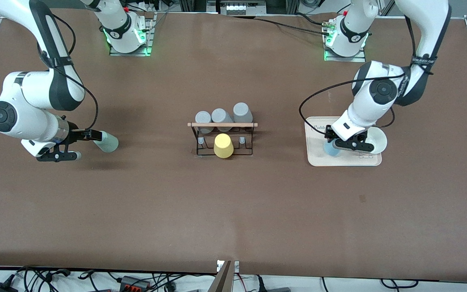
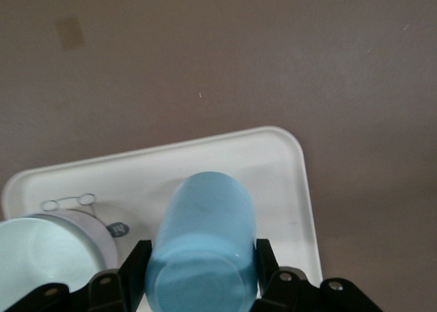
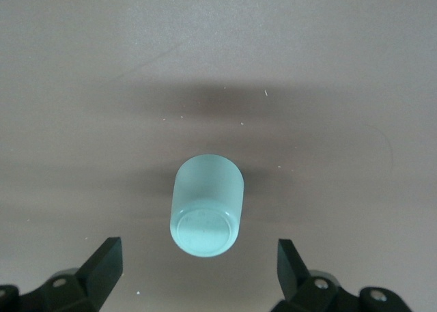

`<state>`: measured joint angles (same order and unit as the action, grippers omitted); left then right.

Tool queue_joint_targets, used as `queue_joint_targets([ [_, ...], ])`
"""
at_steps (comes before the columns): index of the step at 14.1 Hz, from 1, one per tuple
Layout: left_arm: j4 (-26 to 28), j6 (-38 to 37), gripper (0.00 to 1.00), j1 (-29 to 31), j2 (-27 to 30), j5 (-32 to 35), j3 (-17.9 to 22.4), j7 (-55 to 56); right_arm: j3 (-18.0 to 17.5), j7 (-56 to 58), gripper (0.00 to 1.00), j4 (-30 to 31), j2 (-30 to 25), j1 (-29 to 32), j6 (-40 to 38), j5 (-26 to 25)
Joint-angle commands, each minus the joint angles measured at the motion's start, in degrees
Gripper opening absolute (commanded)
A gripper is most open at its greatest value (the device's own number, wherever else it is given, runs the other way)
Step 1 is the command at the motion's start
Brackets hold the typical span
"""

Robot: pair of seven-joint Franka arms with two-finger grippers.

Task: Hang scattered cups on rack with three cups
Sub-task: 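Grasp the light-blue cup with the left gripper and lift it, then carry the blue cup with the left gripper over to the rack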

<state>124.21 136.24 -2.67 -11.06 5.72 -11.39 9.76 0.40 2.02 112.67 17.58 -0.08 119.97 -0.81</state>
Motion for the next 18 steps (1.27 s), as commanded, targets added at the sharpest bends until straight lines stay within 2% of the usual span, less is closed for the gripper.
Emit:
queue_joint_targets([
  [1, -14.64, -15.16, 0.37, -2.77, -1.84, 0.78, -1.79, 2.10, 0.13, -0.96, 1.00, 1.14, 1.05, 0.43, 2.80, 0.11],
  [2, -18.79, -18.26, 0.37, -4.17, -2.73, 0.69, -1.96, 4.81, 0.13, -0.96, 1.00, 1.84, 1.40, 0.61, 3.94, 0.19],
  [4, -25.92, -19.70, 0.38, -7.34, -4.93, 0.52, -1.97, 13.05, 0.13, -1.05, 1.00, 3.07, 1.84, 0.69, 5.62, 0.72],
  [9, -34.37, -20.14, 0.38, -17.26, -10.98, 0.34, -1.97, 41.60, -0.05, -5.18, 1.00, 3.17, 3.43, 0.43, 5.98, 0.90],
  [12, -40.70, -20.14, 0.38, -22.28, -16.43, 0.34, -1.97, 53.40, 0.04, -6.49, 1.00, 3.96, 3.52, 0.26, 6.15, 0.90],
  [14, -41.94, -20.14, 0.38, -23.17, -18.11, -0.27, -1.97, 57.29, -0.05, -6.85, 1.00, 4.22, 3.52, -0.01, 6.24, 0.90],
  [16, -41.95, -19.97, 0.38, -23.78, -18.12, -2.90, -1.97, 57.48, -0.05, -6.85, 1.00, 4.22, 3.87, -0.01, 6.59, 0.90],
  [18, -41.95, -19.70, 0.38, -25.28, -18.82, -2.82, -1.97, 56.96, -0.05, -7.63, 1.00, 4.22, 4.65, -0.10, 6.94, 0.90],
])
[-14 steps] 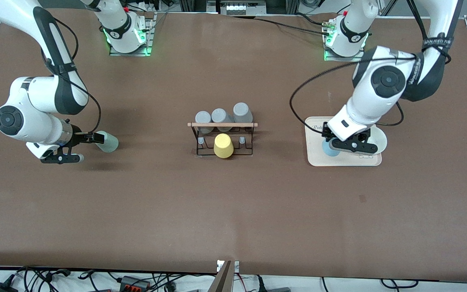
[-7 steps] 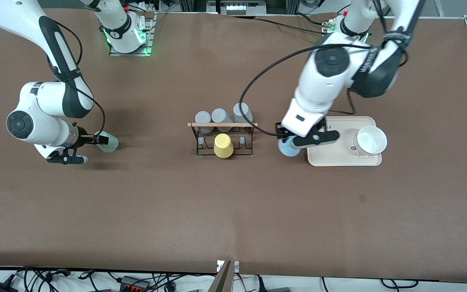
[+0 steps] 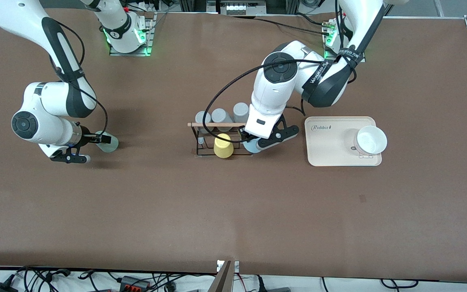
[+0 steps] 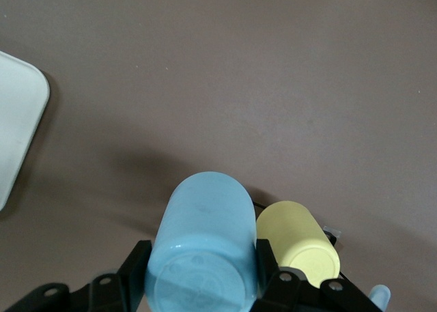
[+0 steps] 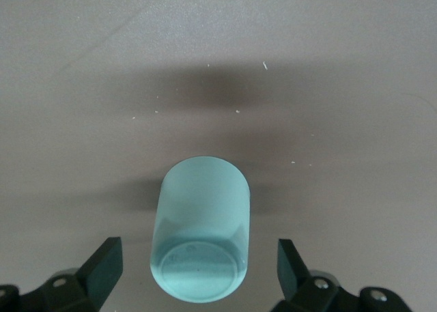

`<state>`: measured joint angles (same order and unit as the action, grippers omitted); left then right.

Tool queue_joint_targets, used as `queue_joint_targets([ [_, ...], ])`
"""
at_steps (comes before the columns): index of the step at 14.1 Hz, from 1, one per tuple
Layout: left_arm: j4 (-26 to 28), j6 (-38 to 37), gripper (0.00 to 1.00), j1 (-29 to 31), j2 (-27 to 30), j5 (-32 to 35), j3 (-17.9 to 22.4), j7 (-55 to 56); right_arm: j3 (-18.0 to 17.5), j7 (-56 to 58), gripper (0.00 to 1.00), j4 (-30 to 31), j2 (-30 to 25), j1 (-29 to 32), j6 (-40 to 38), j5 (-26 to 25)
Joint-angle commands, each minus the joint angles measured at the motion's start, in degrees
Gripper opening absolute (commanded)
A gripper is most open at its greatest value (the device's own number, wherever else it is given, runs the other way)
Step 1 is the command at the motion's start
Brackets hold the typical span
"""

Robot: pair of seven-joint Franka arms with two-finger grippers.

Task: Hang scattered cups on rack with three cups

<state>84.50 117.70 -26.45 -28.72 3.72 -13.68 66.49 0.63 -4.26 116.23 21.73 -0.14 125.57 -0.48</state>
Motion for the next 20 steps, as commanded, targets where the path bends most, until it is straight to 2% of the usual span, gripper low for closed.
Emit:
queue_joint_targets([
  [1, -2.23, -0.98, 0.38, -2.20, -1.51, -0.47, 0.32, 0.04, -0.37, -1.80, 1.00, 0.66, 0.77, -0.12, 1.96, 0.57],
  [10, -2.23, -0.63, 0.38, -3.26, -3.71, 1.20, 0.41, -0.13, -0.54, -1.89, 1.00, 0.66, 2.71, -0.39, 3.37, 0.66],
  [11, -2.23, 0.33, 0.38, -3.61, -4.14, 1.20, 0.41, -0.13, -0.54, -1.89, 0.98, 0.75, 2.71, -0.39, 3.20, 0.66],
  [15, -2.23, 2.71, 0.39, -3.61, -5.46, 1.29, 0.32, -0.05, -0.54, -1.98, 0.47, 0.75, 2.62, -0.39, 2.05, 0.66],
  [16, -2.23, 3.06, 0.39, -3.79, -5.73, 1.38, 0.41, -0.05, -0.54, -1.98, 0.37, 0.66, 2.53, -0.30, 1.96, 0.66],
  [18, -2.23, 3.24, 0.40, -4.14, -6.25, 1.38, 0.41, -0.05, -0.54, -1.80, 0.29, 0.14, 2.18, -0.39, 1.88, 0.66],
  [20, -2.23, 3.24, 0.40, -4.23, -6.43, 1.47, 0.41, -0.05, -1.42, -1.71, 0.28, -1.52, 1.39, -0.39, 0.31, 1.01],
])
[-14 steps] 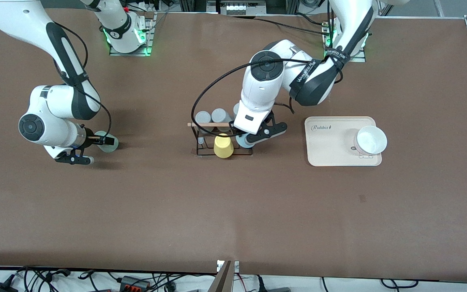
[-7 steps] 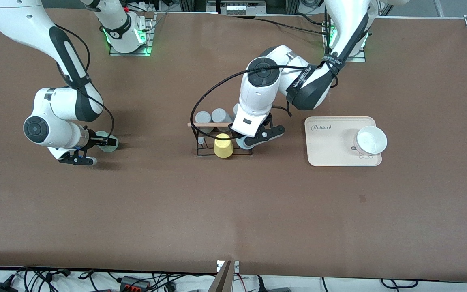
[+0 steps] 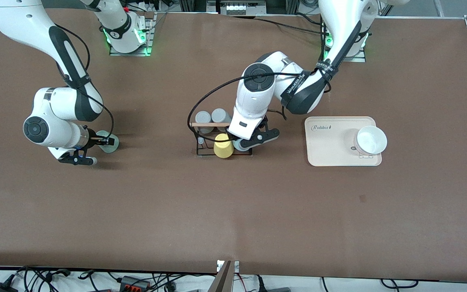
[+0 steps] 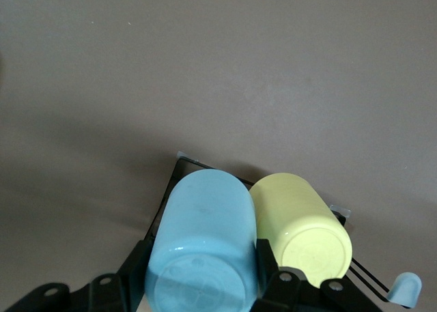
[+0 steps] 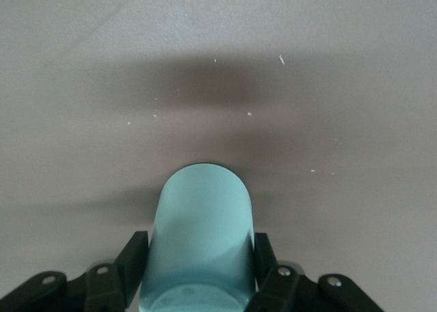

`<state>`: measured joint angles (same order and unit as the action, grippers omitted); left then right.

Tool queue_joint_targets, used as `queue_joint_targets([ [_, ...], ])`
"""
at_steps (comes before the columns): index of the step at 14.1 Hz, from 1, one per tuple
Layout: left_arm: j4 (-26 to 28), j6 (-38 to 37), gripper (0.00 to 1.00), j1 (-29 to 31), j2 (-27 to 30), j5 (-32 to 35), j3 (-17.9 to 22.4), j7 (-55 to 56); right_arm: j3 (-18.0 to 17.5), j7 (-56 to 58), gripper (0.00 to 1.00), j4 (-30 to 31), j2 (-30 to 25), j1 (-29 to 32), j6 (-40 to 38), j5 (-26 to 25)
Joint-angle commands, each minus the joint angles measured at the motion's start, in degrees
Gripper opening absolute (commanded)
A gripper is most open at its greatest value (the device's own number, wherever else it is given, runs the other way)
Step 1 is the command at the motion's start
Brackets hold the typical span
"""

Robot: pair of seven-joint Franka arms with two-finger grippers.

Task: Hang scattered cups on rack with three cups

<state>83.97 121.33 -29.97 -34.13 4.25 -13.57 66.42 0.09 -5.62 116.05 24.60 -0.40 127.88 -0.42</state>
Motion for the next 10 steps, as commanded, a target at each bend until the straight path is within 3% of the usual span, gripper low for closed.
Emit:
queue_joint_targets([
  [1, -1.62, -0.39, 0.40, -0.70, -1.02, 1.28, 0.30, -0.06, -1.58, -0.36, 0.28, -3.87, -1.49, -0.13, -4.90, 1.65],
  [4, -1.62, -0.39, 0.43, -0.62, -1.37, 2.34, 0.30, 0.03, -3.51, -2.45, 0.28, -16.42, -0.61, -1.00, -16.93, 4.02],
  [6, -1.62, -0.39, 0.45, -0.62, -1.37, 2.34, 0.30, 0.03, -3.52, -4.92, 0.28, -22.77, 1.06, -3.63, -20.64, 4.38],
  [8, -1.62, -0.39, 0.83, -0.70, -1.37, 2.60, 0.39, 0.03, -3.52, -5.45, 0.28, -25.34, 1.41, -5.04, -22.15, 4.38],
  [10, -1.71, -0.39, 0.98, -0.70, -1.20, 4.09, 0.30, 0.12, -3.60, -5.45, 0.28, -25.70, 1.33, -5.14, -22.85, 4.47],
])
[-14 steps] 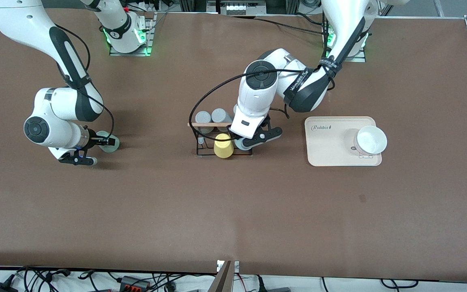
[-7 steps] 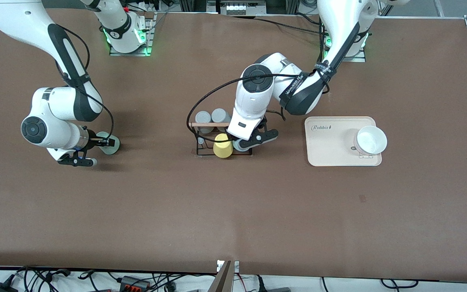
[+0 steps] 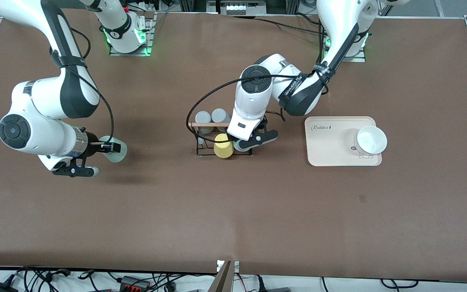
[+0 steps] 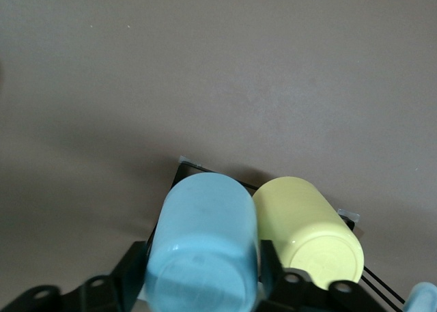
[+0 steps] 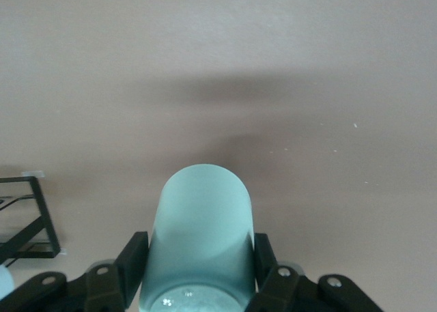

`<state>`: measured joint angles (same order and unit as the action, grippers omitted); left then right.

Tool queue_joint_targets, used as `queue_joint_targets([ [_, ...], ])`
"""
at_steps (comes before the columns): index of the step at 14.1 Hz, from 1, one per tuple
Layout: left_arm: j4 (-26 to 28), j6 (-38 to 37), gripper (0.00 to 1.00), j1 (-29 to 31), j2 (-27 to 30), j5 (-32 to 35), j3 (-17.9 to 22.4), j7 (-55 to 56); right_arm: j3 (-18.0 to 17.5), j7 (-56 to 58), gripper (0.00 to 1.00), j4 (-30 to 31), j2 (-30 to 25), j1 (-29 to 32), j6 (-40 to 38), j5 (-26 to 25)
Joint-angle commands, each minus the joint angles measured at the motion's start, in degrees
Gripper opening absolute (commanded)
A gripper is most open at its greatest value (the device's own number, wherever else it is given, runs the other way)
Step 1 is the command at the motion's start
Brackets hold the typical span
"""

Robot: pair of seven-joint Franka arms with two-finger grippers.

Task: Hang scattered cups on rack with three cups

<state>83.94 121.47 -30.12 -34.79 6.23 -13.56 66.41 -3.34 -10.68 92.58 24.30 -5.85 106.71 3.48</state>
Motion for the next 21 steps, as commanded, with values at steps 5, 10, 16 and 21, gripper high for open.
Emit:
queue_joint_targets([
  [5, -1.76, -1.76, 1.00, 0.32, 1.73, 3.26, 0.82, -6.86, -0.26, -0.49, 0.28, -2.23, 1.63, 0.31, -1.76, 0.56],
  [10, -1.68, -17.64, 1.00, 5.40, 9.29, 3.35, 1.26, -32.60, -1.93, -2.94, 0.27, -4.25, 1.45, -0.74, -1.94, 3.01],
  [16, -1.06, -29.08, 1.00, 17.70, 17.73, 2.48, 0.56, -56.11, -3.60, -16.01, 0.27, -7.77, 1.62, -6.35, -2.21, 6.28],
  [21, -0.80, -37.08, 1.00, 31.40, 23.27, -3.12, 0.47, -66.22, -3.69, -32.10, 0.27, -13.47, 5.05, -13.21, -1.33, 6.27],
])
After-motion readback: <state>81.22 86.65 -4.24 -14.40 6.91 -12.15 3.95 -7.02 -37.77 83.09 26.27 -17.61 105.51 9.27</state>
